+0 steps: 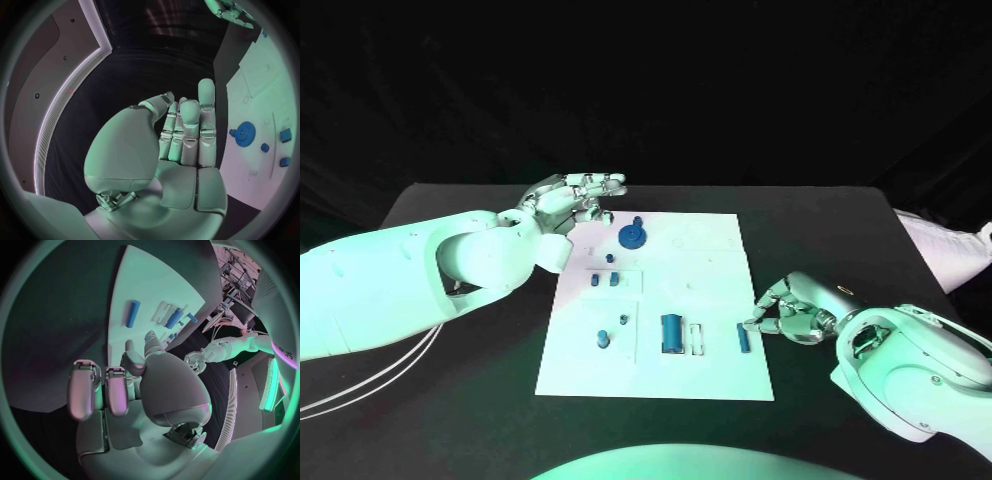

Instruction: Assemble the parts on the task board

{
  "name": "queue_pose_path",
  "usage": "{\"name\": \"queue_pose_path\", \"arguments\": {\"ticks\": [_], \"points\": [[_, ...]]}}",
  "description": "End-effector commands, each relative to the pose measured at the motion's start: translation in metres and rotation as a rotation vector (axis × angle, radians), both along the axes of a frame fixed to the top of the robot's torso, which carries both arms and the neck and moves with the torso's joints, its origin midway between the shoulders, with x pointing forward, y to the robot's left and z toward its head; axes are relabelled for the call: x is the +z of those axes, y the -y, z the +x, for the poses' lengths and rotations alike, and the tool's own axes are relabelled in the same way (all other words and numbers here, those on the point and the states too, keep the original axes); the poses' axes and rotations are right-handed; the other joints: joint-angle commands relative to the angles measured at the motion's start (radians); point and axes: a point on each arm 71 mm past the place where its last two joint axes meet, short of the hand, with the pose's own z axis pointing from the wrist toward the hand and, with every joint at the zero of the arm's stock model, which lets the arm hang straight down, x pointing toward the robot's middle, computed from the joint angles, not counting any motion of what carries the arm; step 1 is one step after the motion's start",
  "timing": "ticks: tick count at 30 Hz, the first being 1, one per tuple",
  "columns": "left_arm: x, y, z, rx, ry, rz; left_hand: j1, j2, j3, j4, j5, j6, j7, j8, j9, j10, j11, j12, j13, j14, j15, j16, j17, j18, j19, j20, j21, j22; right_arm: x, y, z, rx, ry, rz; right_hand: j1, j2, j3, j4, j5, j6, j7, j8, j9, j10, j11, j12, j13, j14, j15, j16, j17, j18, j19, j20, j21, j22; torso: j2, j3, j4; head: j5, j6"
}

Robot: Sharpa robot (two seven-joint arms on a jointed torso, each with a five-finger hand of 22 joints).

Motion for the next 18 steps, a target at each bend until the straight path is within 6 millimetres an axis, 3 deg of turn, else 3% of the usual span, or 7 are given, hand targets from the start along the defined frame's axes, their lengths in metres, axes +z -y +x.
{"name": "queue_pose_path", "arguments": {"ticks": [1,8,18], "points": [[0.002,0.003,-0.001,-0.019,0.01,-0.01,-0.002,-0.003,0.002,-0.006,0.004,-0.008,0.0,0.004,0.0,-0.007,-0.003,0.002,-0.001,-0.009,0.001,-0.004,-0.001,0.01,-0.003,-0.001,-0.005,-0.001,-0.005,0.001,-0.001,0.047,0.01,-0.104,-0.02,-0.006,-0.004,0.014,0.007,0.015,-0.002,-0.003,0.0,0.004,-0.005,-0.004,-0.002,0.079,0.003,0.001,0.131,-0.009,-0.004,0.003,0.002,-0.002,0.0,0.0009,0.0006,-0.002,0.001],[0.001,0.002,-0.001,-0.02,0.01,-0.01,-0.002,-0.003,0.001,-0.006,0.004,-0.009,0.0,0.004,0.0,-0.008,-0.002,0.003,-0.001,-0.01,0.001,-0.004,-0.002,0.01,-0.004,-0.001,-0.006,-0.001,-0.012,-0.001,-0.001,0.07,0.008,-0.149,-0.038,-0.013,-0.018,0.036,0.018,0.029,-0.007,-0.005,0.006,0.006,-0.008,-0.004,0.001,0.079,0.0,0.0,0.13,-0.009,-0.004,0.0,0.001,-0.003,0.0,-0.001,0.0008,0.0,-0.002],[0.001,0.002,-0.001,-0.021,0.009,-0.01,-0.002,-0.003,0.001,-0.006,0.004,-0.009,0.0,0.004,0.0,-0.008,-0.002,0.003,-0.001,-0.01,0.001,-0.004,-0.002,0.01,-0.004,-0.001,-0.006,-0.001,-0.019,-0.013,0.0,0.09,0.004,-0.146,-0.04,-0.014,-0.02,0.038,0.019,0.03,-0.007,-0.006,0.006,0.006,-0.009,-0.005,0.002,0.079,0.0,0.0,0.13,-0.009,-0.004,0.0,0.001,-0.004,0.001,-0.001,0.0007,0.003,-0.004]]}}
